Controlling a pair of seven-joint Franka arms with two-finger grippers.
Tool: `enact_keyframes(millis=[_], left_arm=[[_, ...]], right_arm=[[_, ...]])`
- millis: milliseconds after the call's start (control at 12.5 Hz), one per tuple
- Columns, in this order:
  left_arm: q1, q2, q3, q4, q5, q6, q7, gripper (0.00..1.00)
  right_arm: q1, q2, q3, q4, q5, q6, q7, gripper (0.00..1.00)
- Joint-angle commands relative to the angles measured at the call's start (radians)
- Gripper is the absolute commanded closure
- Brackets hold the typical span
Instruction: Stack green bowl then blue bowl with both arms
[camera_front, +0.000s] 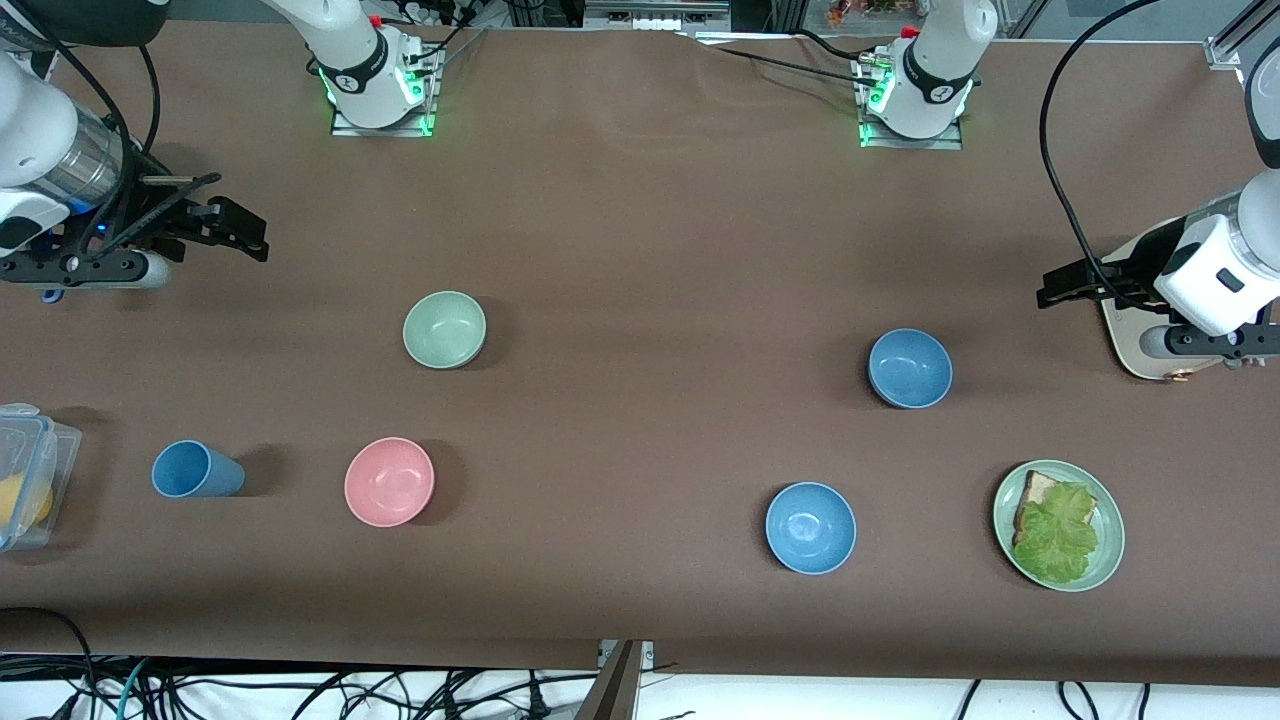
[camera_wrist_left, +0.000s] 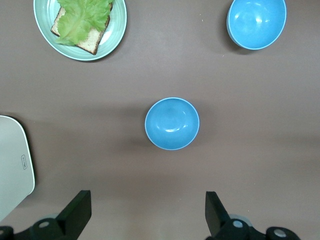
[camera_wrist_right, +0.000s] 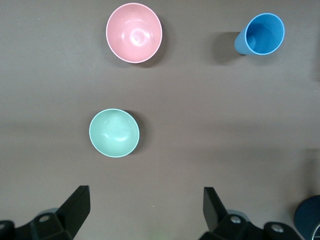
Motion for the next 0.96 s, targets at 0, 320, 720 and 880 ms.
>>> enact_keyframes(millis=[0, 320, 720, 880], left_arm=[[-0.002, 0.006, -0.004, 0.023, 0.019, -0.019, 0.014, 0.0], [0.0, 0.006, -0.004, 0.023, 0.019, -0.019, 0.014, 0.0], [-0.002, 0.006, -0.004, 0.023, 0.021, -0.019, 0.014, 0.0], [-0.002, 0.006, -0.004, 0.023, 0.021, -0.019, 0.014, 0.0]], right_arm=[[-0.003, -0.015, 0.003, -0.004, 0.015, -0.016, -0.013, 0.0], [-0.005, -0.015, 0.003, -0.01, 0.015, -0.013, -0.013, 0.0], [-0.003, -0.015, 0.003, -0.016, 0.017, -0.01, -0.013, 0.0], [-0.003, -0.018, 0.003, -0.019, 0.017, -0.008, -0.012, 0.0]])
